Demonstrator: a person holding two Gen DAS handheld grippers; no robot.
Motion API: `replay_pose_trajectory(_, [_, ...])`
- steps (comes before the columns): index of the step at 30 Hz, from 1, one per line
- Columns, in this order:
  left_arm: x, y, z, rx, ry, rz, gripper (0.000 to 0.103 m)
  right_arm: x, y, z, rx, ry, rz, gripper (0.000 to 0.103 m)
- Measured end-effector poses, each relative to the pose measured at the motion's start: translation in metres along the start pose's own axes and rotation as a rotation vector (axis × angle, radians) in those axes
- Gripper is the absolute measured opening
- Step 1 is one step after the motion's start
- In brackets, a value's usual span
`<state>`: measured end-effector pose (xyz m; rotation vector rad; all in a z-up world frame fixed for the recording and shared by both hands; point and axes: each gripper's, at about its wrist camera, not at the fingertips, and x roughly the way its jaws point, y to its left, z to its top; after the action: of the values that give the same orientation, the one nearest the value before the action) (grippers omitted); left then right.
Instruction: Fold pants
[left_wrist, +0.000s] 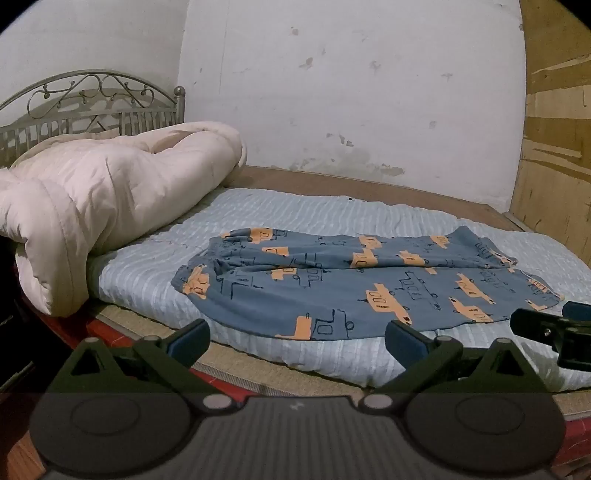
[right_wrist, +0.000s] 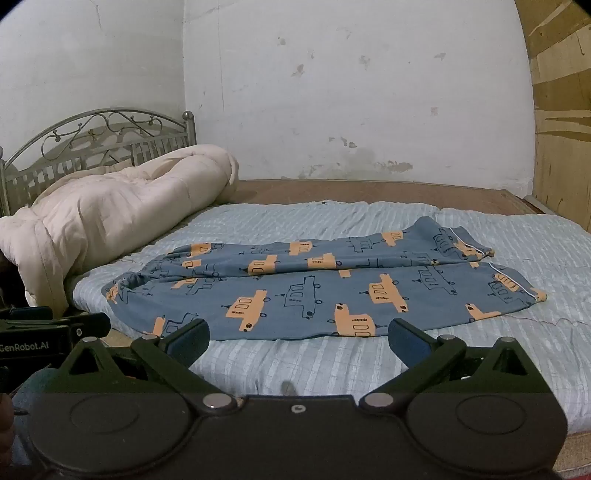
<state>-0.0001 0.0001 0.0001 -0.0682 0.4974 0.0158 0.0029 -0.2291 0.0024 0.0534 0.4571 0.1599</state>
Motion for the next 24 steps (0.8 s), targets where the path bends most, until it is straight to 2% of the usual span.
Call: replay_pose_trajectory(24, [0.0, -0.0002, 0.0, 0.004, 0.003, 0.002, 0.102, -0.0022, 0.0013, -0.0001, -0.002, -0.003, 0.0, 0.102])
